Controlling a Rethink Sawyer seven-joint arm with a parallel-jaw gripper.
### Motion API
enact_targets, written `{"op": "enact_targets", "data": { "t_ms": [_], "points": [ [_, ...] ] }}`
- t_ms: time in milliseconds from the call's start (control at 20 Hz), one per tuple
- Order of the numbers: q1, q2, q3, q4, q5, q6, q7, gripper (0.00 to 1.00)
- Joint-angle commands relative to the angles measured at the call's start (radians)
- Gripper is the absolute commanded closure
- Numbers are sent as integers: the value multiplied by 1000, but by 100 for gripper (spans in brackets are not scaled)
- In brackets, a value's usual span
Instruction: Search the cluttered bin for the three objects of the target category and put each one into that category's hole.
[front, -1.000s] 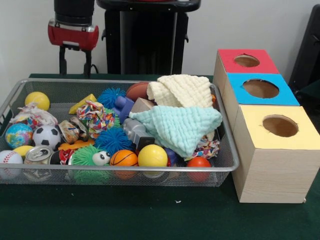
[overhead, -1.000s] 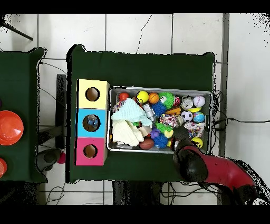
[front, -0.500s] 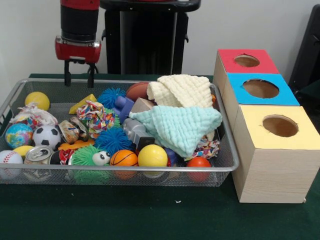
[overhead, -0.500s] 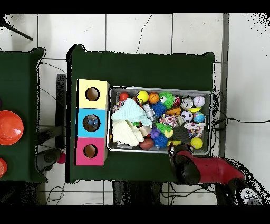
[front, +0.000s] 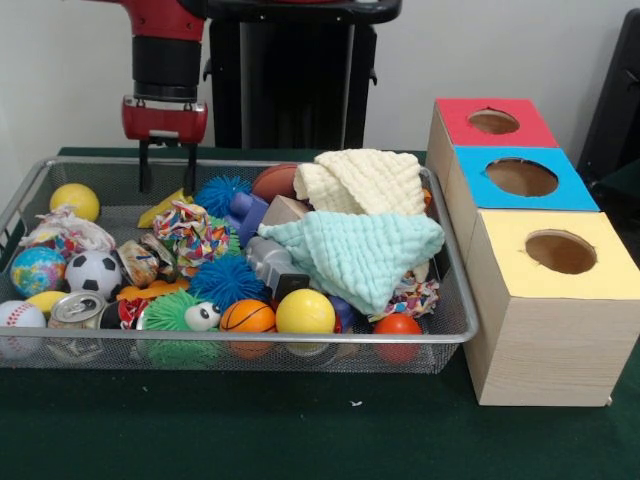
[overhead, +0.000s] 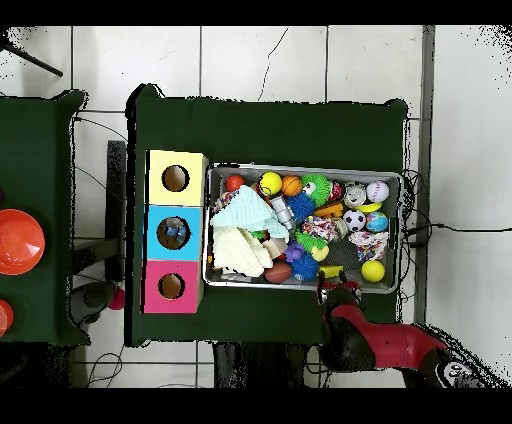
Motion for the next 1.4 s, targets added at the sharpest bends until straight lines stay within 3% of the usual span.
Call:
{"op": "enact_targets", "data": {
  "t_ms": [50,250,350,850,1400],
  "points": [
    [-43,149,-67,-34,-24,-231,93,0],
    [-18,229,-100,-106,29,-293,63,0],
    [-16,252,-92,-136,21,-308,58,0],
    [20,257,-8,-251,-44,-245,89,0],
    [20,138,59,-235,-62,-113,140,0]
  ]
}}
